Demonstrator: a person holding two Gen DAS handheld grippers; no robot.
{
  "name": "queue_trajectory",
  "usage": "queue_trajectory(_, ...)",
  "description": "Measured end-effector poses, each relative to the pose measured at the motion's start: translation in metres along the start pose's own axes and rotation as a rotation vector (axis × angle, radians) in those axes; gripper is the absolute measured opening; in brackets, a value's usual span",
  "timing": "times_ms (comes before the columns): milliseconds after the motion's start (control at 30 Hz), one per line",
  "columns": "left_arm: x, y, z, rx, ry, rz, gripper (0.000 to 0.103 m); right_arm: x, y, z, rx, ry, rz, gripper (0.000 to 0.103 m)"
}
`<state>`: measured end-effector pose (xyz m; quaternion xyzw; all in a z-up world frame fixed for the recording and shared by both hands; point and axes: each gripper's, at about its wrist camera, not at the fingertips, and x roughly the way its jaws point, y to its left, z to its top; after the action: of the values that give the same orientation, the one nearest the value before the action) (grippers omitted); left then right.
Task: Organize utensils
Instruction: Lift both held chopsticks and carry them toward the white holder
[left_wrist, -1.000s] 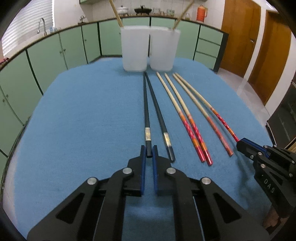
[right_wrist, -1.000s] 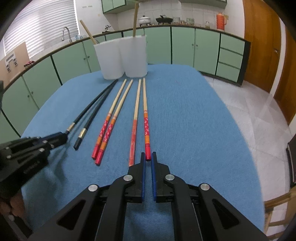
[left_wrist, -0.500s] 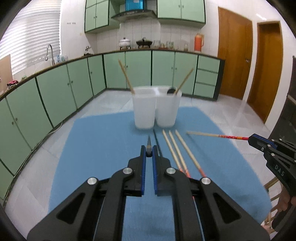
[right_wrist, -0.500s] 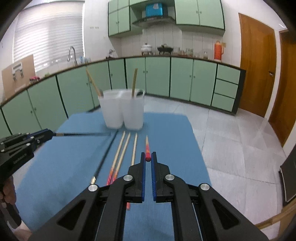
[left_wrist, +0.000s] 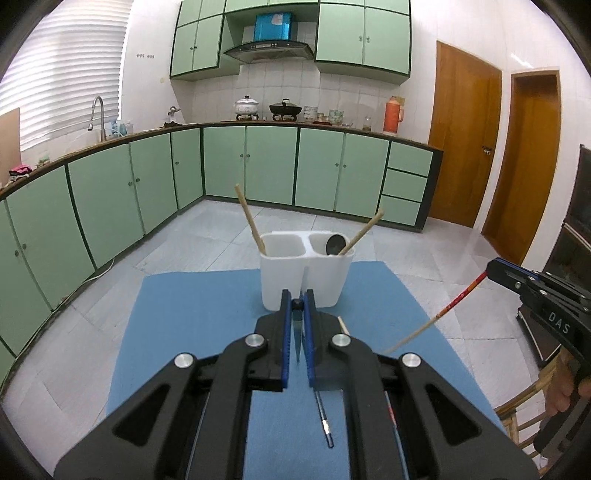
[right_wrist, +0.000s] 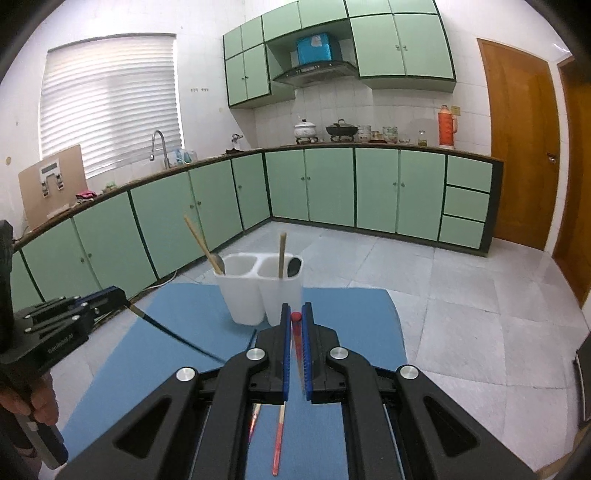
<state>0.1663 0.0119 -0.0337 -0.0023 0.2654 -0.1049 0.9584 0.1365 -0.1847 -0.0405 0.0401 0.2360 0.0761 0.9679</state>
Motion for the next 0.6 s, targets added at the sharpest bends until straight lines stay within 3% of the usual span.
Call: queue_trajectory(600,-0.015,0.003,0.037,-0.008,-0.091,-0.016,0.006,0.002,0.015,0.048,-0.054,-0.066,0.069,0.005)
